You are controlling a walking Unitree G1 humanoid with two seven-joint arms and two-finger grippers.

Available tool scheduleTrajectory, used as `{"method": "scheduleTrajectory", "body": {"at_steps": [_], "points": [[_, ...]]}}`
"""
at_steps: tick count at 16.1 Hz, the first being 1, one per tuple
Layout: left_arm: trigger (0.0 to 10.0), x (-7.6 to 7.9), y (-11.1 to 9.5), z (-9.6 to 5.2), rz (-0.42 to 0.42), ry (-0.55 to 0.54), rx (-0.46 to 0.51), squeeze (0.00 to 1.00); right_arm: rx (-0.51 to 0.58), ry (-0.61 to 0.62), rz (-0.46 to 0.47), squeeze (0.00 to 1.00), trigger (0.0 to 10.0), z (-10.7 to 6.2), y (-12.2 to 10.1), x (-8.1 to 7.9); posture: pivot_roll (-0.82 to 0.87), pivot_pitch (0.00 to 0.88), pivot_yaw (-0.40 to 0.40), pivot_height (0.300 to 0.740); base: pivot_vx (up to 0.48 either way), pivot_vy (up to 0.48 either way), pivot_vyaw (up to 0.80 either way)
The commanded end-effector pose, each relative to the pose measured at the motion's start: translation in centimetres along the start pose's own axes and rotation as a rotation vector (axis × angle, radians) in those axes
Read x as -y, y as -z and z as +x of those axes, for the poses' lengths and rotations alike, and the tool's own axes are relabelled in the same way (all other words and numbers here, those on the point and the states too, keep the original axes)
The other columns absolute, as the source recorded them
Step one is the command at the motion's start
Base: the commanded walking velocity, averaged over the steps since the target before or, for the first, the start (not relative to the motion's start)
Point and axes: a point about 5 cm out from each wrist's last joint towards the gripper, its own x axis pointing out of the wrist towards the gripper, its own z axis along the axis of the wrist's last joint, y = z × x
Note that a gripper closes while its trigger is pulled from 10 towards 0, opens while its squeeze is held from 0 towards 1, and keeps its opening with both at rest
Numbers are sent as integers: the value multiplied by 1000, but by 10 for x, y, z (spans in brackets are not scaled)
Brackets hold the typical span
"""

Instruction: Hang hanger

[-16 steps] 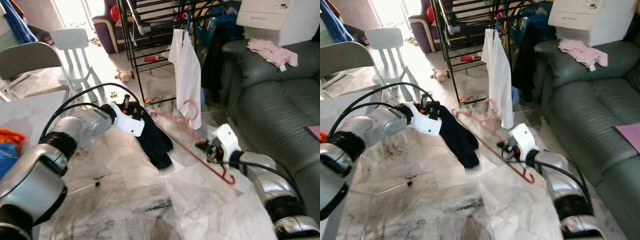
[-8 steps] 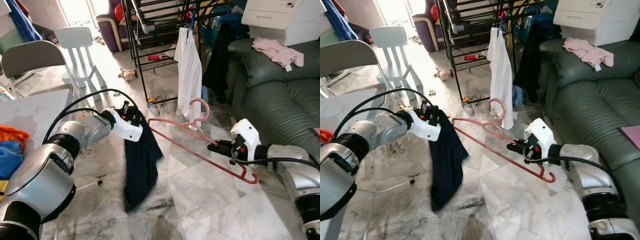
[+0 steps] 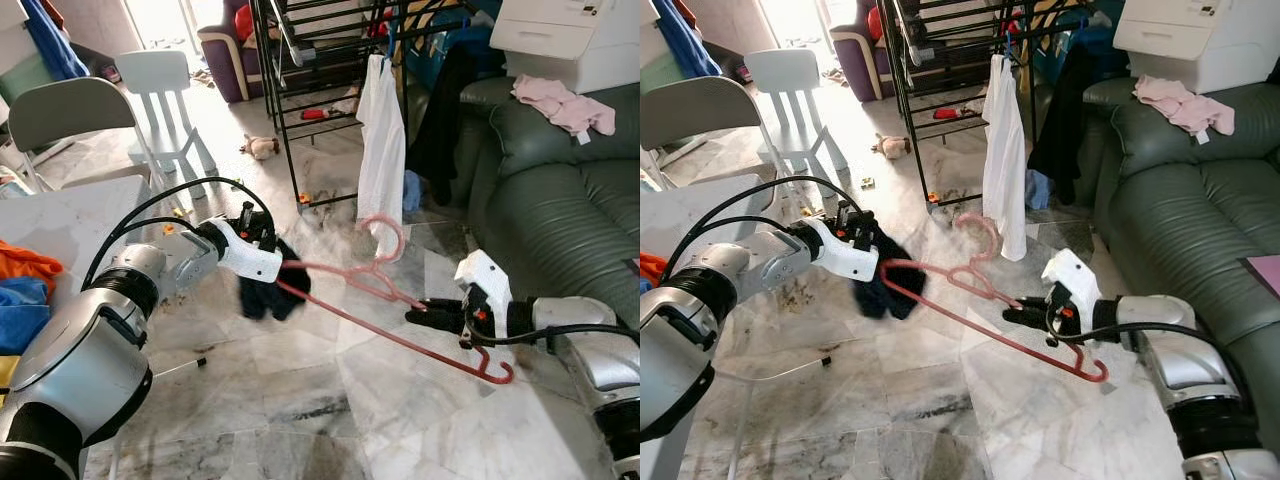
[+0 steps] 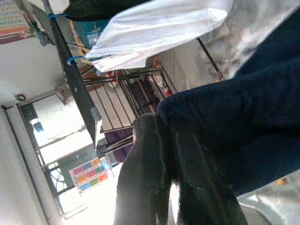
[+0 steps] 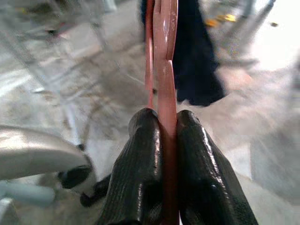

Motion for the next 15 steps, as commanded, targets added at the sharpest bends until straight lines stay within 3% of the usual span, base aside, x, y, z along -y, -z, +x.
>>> {"method": "scheduleTrajectory", "body": {"at_steps": [1, 6, 11, 13, 14, 15], "points": [[10000, -16, 3, -1, -38, -58, 9, 0, -4, 72, -11, 0, 10000, 9, -1, 6, -121, 0, 128, 740, 0, 0, 0], [10000, -27, 5, -8, -75, -115, 88, 0, -46, 171, 80, 0, 10000, 22, 16, 9, -104, 0, 109, 740, 0, 0, 0], [10000, -45, -14, -11, -159, -210, 267, 0, -21, 454, 389, 0, 10000, 27, 32, 34, -89, 0, 89, 740, 0, 0, 0], [10000, -41, -28, -12, -256, -226, 349, 0, 97, 623, 487, 0, 10000, 20, 20, 52, -89, 0, 87, 740, 0, 0, 0], [10000, -36, -46, -12, -346, -228, 433, 0, 228, 703, 579, 0, 10000, 16, 5, 63, -91, 0, 85, 740, 0, 0, 0], [10000, -29, -61, -10, -448, -199, 479, 0, 299, 734, 601, 0, 10000, 15, -6, 68, -91, 0, 85, 740, 0, 0, 0]]}}
